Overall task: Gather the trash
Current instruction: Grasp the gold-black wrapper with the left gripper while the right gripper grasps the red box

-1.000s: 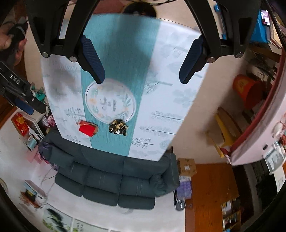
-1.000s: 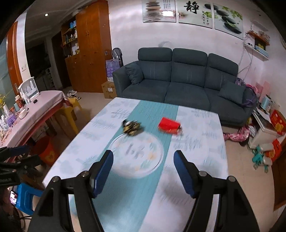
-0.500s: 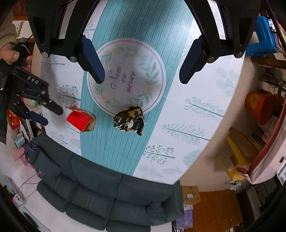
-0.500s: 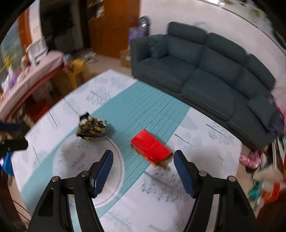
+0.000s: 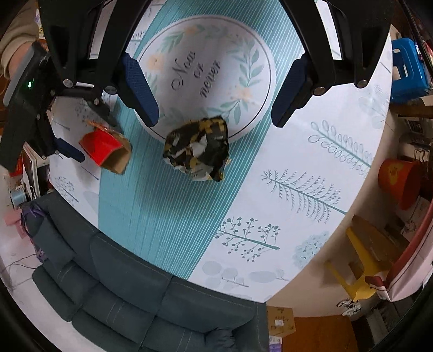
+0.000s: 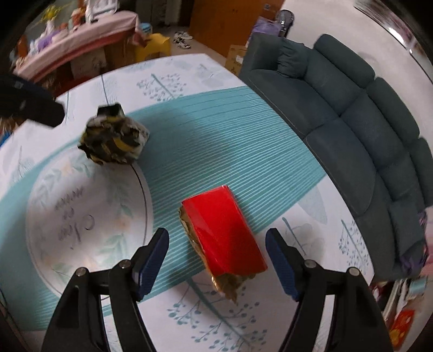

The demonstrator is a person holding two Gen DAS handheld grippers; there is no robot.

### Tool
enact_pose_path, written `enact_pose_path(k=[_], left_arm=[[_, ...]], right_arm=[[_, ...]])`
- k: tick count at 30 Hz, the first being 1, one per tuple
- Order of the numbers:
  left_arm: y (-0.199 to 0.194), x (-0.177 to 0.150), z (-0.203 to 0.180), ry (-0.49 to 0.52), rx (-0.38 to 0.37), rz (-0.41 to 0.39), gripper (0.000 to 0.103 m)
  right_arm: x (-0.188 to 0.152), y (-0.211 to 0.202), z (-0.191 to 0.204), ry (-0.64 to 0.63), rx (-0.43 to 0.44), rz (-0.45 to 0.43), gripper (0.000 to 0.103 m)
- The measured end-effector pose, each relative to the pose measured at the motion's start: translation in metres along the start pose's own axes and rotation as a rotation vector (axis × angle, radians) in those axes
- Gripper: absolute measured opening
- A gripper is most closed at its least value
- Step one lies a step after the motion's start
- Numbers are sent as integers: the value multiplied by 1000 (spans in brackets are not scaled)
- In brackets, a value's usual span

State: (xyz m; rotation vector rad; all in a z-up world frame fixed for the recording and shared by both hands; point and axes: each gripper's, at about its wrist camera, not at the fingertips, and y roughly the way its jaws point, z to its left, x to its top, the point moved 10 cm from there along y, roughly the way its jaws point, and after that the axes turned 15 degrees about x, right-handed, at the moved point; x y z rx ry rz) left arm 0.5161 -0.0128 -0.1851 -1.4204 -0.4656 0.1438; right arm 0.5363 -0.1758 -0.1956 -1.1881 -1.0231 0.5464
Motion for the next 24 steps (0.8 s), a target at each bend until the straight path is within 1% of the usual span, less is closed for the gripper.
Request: enact_pose_path(k=[2, 8, 9, 12, 17, 18, 19, 20, 21, 22, 24], left_arm=[[9, 3, -2, -6, 4, 15, 84], [32, 12, -12, -4, 6, 58, 84], [36, 12, -15, 3, 10, 64, 84], [46, 15, -22, 18, 19, 77, 84], [59, 18, -32, 44, 41, 87, 84], [62, 19, -36, 53, 39, 86, 82], [63, 19, -38, 58, 38, 85, 73], [64, 19, -42, 70, 33, 83, 68], [66, 20, -42, 78, 52, 74, 68], [65, 21, -43, 82, 57, 62, 65], [60, 26, -46, 104, 61, 6, 60]], right_arm=[[1, 5, -1, -9, 0, 3, 74], [-3, 15, -5, 2, 40, 24, 74], [-4, 17, -6, 3, 45, 28, 72], [-10, 21, -11, 5, 26, 37, 57], [-11, 15, -20, 95, 86, 1, 53], [-12, 13, -21, 118, 100, -5, 53], [-12, 12, -23, 145, 116, -13, 52], [-13, 11, -23, 160, 124, -18, 52], [-13, 10, -23, 174, 130, -23, 52], [-14, 10, -22, 188, 137, -28, 52], [-17, 8, -18, 212, 156, -37, 51]])
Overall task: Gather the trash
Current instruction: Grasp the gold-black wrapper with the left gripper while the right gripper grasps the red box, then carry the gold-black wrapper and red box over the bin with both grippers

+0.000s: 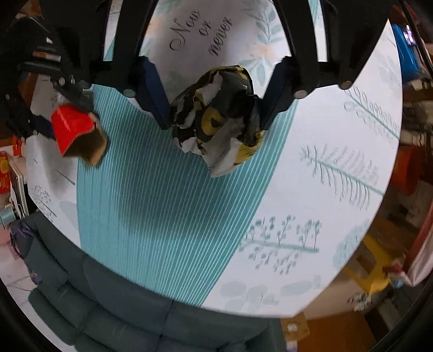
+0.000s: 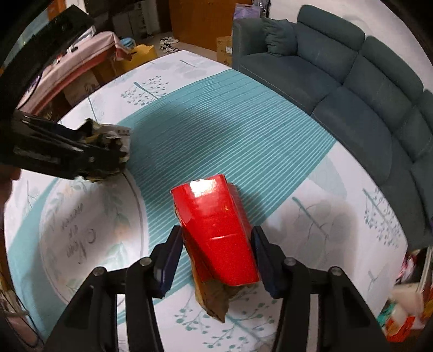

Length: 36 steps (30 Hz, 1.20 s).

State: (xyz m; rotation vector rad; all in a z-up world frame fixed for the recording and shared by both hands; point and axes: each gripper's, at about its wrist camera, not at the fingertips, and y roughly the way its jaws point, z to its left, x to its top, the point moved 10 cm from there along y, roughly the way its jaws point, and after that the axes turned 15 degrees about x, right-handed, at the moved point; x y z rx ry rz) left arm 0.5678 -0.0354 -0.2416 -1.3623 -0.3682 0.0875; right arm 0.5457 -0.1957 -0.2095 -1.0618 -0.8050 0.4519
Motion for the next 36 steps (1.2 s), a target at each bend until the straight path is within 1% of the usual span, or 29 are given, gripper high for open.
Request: enact_pose_path(k=[3, 7, 10, 15, 18, 19, 21, 26, 28, 32, 36], left_arm=[[-5, -1, -1, 23, 1, -33, 55], [-13, -15, 4, 26, -3, -29, 54], [-24, -38, 8, 39, -20, -30, 54], [-51, -82, 14, 97, -24, -66, 54], [-69, -113, 24, 131, -33, -93, 54], [-73, -119, 27, 139, -33, -99, 54], [-86, -144, 34, 165, -29, -119, 54], [-108, -192, 45, 206, -34, -153, 54], [-119, -214, 54, 215, -54, -168, 54], [-138, -243, 70, 239, -98, -207, 54], [-156, -272, 90, 257, -141, -250, 54]], right_arm=[[-4, 1, 12, 29, 36, -13, 51], [-14, -5, 30, 58, 78, -30, 49], [-24, -10, 47, 84, 105, -42, 49], [-40, -17, 73, 145, 157, -56, 48], [-50, -22, 92, 209, 189, -80, 48], [-54, -25, 99, 234, 203, -89, 48], [-63, -30, 115, 277, 222, -107, 47], [-83, -38, 157, 336, 240, -125, 47], [-92, -40, 174, 355, 239, -127, 47], [-109, -45, 209, 386, 214, -140, 46], [-129, -52, 244, 440, 189, -178, 46]])
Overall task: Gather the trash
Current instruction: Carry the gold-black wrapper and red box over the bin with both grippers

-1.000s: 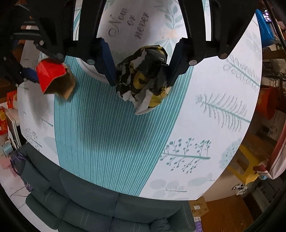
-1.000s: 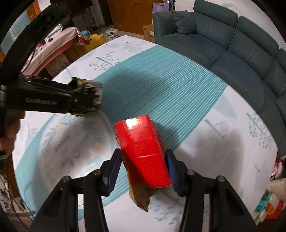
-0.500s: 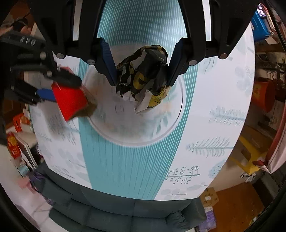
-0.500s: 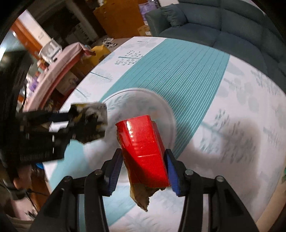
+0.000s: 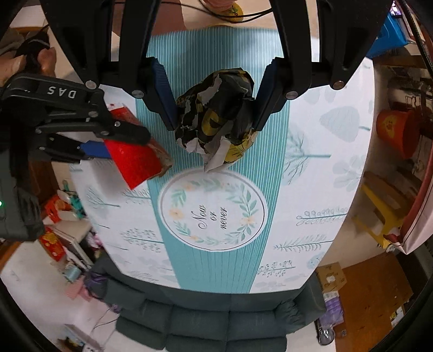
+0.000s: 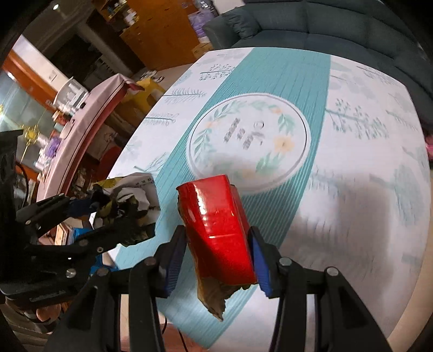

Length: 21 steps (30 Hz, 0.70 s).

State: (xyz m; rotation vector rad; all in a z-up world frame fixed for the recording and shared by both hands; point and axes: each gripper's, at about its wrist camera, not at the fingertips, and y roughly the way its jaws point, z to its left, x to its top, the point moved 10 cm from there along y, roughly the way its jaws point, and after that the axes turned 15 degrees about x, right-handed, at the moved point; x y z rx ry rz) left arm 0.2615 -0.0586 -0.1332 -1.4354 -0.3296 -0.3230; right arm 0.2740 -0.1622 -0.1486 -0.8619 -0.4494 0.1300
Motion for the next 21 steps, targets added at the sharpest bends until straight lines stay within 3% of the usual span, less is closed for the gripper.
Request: enact_pose_path(k=[6, 12, 21], left_arm=[[-41, -59, 22, 33, -48, -54, 54], [-70, -118, 42, 70, -66, -63, 55], [-68, -190, 37, 161, -70, -4, 55]], right_arm=[[-59, -11, 43, 54, -64, -96, 46], [-120, -15, 91, 121, -61, -192, 46], [-202, -1, 123, 187, -51, -163, 46]])
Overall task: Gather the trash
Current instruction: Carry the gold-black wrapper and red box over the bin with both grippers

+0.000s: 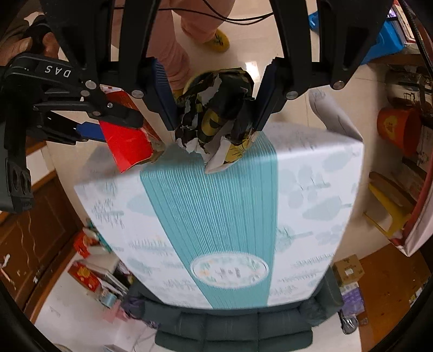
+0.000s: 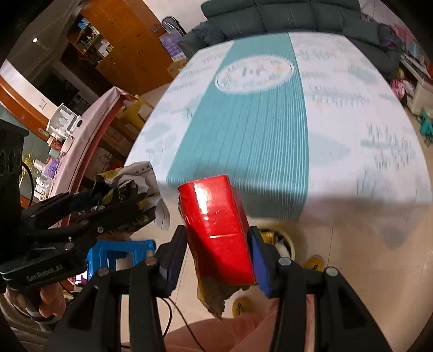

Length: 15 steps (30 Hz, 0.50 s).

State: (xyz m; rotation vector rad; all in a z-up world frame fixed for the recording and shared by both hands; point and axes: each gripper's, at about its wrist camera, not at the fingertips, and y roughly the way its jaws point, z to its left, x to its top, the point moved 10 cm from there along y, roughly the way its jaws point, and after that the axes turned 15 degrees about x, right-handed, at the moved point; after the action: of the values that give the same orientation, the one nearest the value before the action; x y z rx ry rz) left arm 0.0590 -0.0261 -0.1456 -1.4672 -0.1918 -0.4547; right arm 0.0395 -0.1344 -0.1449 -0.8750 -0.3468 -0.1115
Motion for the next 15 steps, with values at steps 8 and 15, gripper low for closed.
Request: enact_pose_path(k=[8, 15], left_arm=[[67, -53, -31, -1, -16, 129, 55], [158, -83, -55, -22, 17, 211, 55]], right_arm=[[-57, 37, -42, 101, -8, 70, 46], [-99, 103, -109, 185, -24, 143, 46]])
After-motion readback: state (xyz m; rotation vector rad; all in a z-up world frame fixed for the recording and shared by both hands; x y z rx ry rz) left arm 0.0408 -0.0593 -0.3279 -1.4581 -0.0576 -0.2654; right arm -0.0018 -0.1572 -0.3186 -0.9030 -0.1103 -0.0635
